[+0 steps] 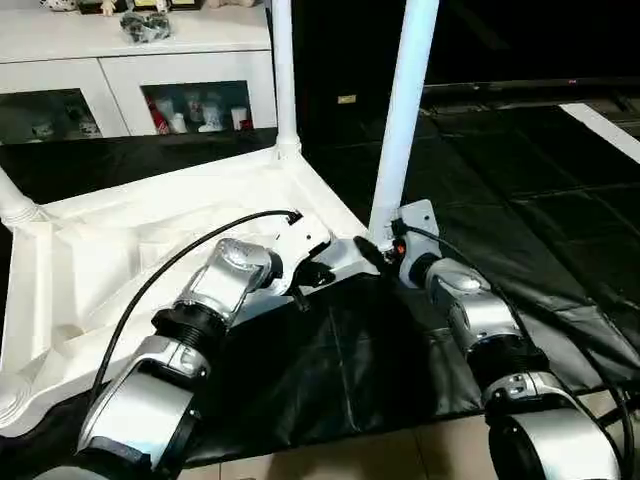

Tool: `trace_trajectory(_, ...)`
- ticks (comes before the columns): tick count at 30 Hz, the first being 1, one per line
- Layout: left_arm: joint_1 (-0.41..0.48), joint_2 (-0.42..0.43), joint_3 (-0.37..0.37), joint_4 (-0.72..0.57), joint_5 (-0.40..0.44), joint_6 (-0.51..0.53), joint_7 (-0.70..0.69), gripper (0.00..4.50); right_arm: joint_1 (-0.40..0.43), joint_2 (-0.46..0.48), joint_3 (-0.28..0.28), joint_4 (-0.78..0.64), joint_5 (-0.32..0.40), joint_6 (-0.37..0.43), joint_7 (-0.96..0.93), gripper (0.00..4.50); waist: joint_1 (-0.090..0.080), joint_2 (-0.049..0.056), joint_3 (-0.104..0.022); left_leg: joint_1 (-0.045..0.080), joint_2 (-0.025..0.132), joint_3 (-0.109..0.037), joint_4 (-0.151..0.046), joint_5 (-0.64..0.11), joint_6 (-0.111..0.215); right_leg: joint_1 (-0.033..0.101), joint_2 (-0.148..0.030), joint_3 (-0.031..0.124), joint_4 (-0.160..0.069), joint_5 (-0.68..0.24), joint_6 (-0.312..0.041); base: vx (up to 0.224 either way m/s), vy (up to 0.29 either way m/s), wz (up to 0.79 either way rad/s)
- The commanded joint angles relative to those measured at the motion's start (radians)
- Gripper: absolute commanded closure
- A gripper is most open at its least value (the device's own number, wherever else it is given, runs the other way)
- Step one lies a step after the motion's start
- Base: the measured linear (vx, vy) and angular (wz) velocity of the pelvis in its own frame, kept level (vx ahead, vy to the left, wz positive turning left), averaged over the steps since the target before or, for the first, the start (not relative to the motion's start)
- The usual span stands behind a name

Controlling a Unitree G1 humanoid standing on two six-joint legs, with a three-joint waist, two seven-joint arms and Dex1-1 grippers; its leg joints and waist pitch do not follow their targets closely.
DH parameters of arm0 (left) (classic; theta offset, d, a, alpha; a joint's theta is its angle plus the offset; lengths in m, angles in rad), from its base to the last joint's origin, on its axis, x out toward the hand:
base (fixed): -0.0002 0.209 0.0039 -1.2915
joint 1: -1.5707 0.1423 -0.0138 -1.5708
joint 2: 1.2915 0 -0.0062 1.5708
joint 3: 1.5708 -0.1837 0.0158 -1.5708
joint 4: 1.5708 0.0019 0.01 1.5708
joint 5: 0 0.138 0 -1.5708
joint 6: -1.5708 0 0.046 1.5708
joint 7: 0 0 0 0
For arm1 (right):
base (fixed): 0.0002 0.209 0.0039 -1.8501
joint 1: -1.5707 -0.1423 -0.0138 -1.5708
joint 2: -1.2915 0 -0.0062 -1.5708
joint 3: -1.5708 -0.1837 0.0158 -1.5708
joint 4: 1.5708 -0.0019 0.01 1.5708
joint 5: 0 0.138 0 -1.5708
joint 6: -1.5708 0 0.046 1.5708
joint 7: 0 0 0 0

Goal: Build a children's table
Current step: Rotate leg to tighten

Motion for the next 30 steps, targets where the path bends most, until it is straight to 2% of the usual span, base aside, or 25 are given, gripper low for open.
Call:
trace_trajectory(1, -0.014, -0.018, -0.013, -0.051, -0.001, -0.051, 0.000, 4.50, 0.028, 0.061, 0.100, 0.004, 0.001, 0.012, 0.109, 0.63, 0.003, -0.002, -0.058, -0.002, 0.032, -0.012, -0.070, -0.146, 0.062, 0.061, -0.081, 0.073, -0.094, -0.283, -0.131, 0.000, 0.000, 0.00)
trace_trajectory(2, -0.007, -0.004, -0.013, -0.054, -0.006, -0.075, -0.023, 4.50, 0.036, 0.039, 0.100, -0.004, 0.008, 0.002, 0.136, 0.58, 0.002, -0.001, -0.058, -0.003, 0.033, -0.014, -0.070, -0.145, 0.063, 0.062, -0.081, 0.073, -0.092, -0.270, -0.135, 0.000, 0.000, 0.00)
trace_trajectory(3, -0.003, 0.007, -0.012, -0.052, -0.011, -0.094, -0.042, 4.50, 0.041, 0.019, 0.097, -0.011, 0.015, -0.008, 0.165, 0.52, 0.001, -0.005, -0.059, -0.005, 0.035, -0.014, -0.070, -0.137, 0.068, 0.064, -0.081, 0.075, -0.088, -0.244, -0.140, 0.000, 0.000, 0.00)
trace_trajectory(4, -0.002, 0.018, -0.010, -0.047, -0.014, -0.100, -0.057, 4.50, 0.046, -0.002, 0.091, -0.018, 0.024, -0.019, 0.202, 0.39, 0.003, -0.002, -0.060, -0.004, 0.034, -0.013, -0.069, -0.137, 0.073, 0.064, -0.081, 0.074, -0.087, -0.233, -0.143, 0.000, 0.000, 0.00)
trace_trajectory(5, 0.003, 0.047, -0.019, -0.034, -0.010, -0.167, -0.098, 4.50, 0.056, -0.055, 0.086, -0.039, 0.037, -0.047, 0.297, 0.39, 0.003, -0.002, -0.061, -0.005, 0.034, -0.012, -0.068, -0.130, 0.081, 0.064, -0.080, 0.075, -0.084, -0.209, -0.150, 0.000, 0.000, 0.00)
trace_trajectory(6, 0.008, 0.063, -0.024, -0.029, -0.014, -0.184, -0.135, 4.50, 0.065, -0.090, 0.096, -0.054, 0.036, -0.069, 0.360, 0.17, 0.006, -0.001, -0.063, -0.007, 0.033, -0.011, -0.065, -0.125, 0.091, 0.067, -0.079, 0.074, -0.082, -0.191, -0.151, 0.000, 0.000, 0.00)
trace_trajectory(8, 0.013, 0.083, -0.037, -0.024, -0.011, -0.220, -0.172, 4.50, 0.074, -0.126, 0.109, -0.067, 0.033, -0.087, 0.422, 0.05, 0.009, 0.000, -0.065, -0.010, 0.036, -0.010, -0.062, -0.095, 0.107, 0.066, -0.078, 0.075, -0.073, -0.137, -0.169, 0.000, 0.000, 0.00)
trace_trajectory(11, 0.018, 0.142, -0.074, 0.001, 0.001, -0.305, -0.282, 4.50, 0.079, -0.215, 0.104, -0.088, 0.056, -0.117, 0.574, 0.05, 0.018, -0.001, -0.065, -0.010, 0.036, -0.009, -0.059, -0.102, 0.120, 0.066, -0.077, 0.073, -0.072, -0.135, -0.172, 0.000, 0.000, 0.00)
trace_trajectory(12, 0.019, 0.147, -0.075, 0.004, -0.002, -0.314, -0.297, 4.50, 0.077, -0.224, 0.101, -0.089, 0.060, -0.118, 0.592, 0.05, 0.021, 0.004, -0.064, -0.010, 0.038, -0.009, -0.059, -0.106, 0.120, 0.064, -0.077, 0.073, -0.073, -0.140, -0.174, 0.000, 0.000, 0.00)
trace_trajectory(15, 0.020, 0.161, -0.072, 0.002, -0.018, -0.323, -0.351, 4.50, 0.072, -0.253, 0.097, -0.100, 0.074, -0.117, 0.647, 0.05, 0.030, 0.002, -0.064, -0.004, 0.042, -0.009, -0.061, -0.111, 0.107, 0.061, -0.079, 0.074, -0.072, -0.151, -0.182, 0.000, 0.000, 0.00)
trace_trajectory(17, 0.024, 0.191, -0.091, -0.006, -0.027, -0.346, -0.450, 4.50, 0.061, -0.288, 0.106, -0.105, 0.072, -0.208, 0.701, 0.05, 0.035, 0.000, -0.065, -0.005, 0.042, -0.009, -0.061, -0.109, 0.101, 0.062, -0.082, 0.076, -0.068, -0.140, -0.187, 0.000, 0.000, 0.00)
trace_trajectory(19, 0.023, 0.204, -0.102, 0.000, -0.027, -0.360, -0.492, 4.50, 0.058, -0.306, 0.125, -0.105, 0.068, -0.235, 0.751, 0.05, 0.036, 0.001, -0.064, -0.004, 0.042, -0.009, -0.061, -0.112, 0.102, 0.061, -0.080, 0.075, -0.067, -0.131, -0.192, 0.000, 0.000, 0.00)
trace_trajectory(20, 0.021, 0.209, -0.110, 0.006, -0.022, -0.374, -0.505, 4.50, 0.057, -0.317, 0.140, -0.107, 0.066, -0.239, 0.792, 0.05, 0.037, 0.003, -0.065, -0.005, 0.041, -0.009, -0.060, -0.116, 0.106, 0.062, -0.079, 0.075, -0.066, -0.127, -0.195, 0.000, 0.000, 0.00)
trace_trajectory(21, 0.020, 0.212, -0.115, 0.009, -0.020, -0.381, -0.514, 4.50, 0.056, -0.325, 0.154, -0.110, 0.066, -0.232, 0.828, 0.05, 0.038, 0.001, -0.065, -0.005, 0.041, -0.009, -0.060, -0.115, 0.109, 0.063, -0.078, 0.075, -0.066, -0.121, -0.197, 0.000, 0.000, 0.00)
trace_trajectory(22, 0.017, 0.217, -0.122, 0.017, -0.017, -0.394, -0.529, 4.50, 0.052, -0.339, 0.182, -0.112, 0.063, -0.208, 0.899, 0.05, 0.040, 0.007, -0.064, -0.004, 0.040, -0.009, -0.060, -0.117, 0.111, 0.062, -0.077, 0.074, -0.067, -0.122, -0.198, 0.000, 0.000, 0.00)
trace_trajectory(24, 0.011, 0.220, -0.130, 0.029, -0.011, -0.417, -0.543, 4.50, 0.045, -0.347, 0.208, -0.111, 0.050, -0.203, 0.949, 0.05, 0.045, 0.001, -0.064, -0.004, 0.040, -0.008, -0.060, -0.129, 0.113, 0.063, -0.076, 0.073, -0.069, -0.139, -0.195, 0.000, 0.000, 0.00)
trace_trajectory(27, 0.006, 0.221, -0.135, 0.039, -0.003, -0.438, -0.554, 4.50, 0.027, -0.341, 0.223, -0.095, 0.033, -0.205, 0.962, 0.05, 0.048, 0.001, -0.063, -0.003, 0.041, -0.010, -0.062, -0.137, 0.097, 0.063, -0.079, 0.073, -0.073, -0.184, -0.179, 0.000, 0.000, 0.00)
trace_trajectory(30, 0.002, 0.220, -0.140, 0.039, -0.004, -0.452, -0.572, 4.50, -0.020, -0.320, 0.217, -0.036, 0.038, -0.209, 0.965, 0.05, 0.047, 0.000, -0.064, -0.002, 0.042, -0.010, -0.063, -0.137, 0.085, 0.061, -0.079, 0.074, -0.072, -0.188, -0.181, 0.000, 0.000, 0.00)
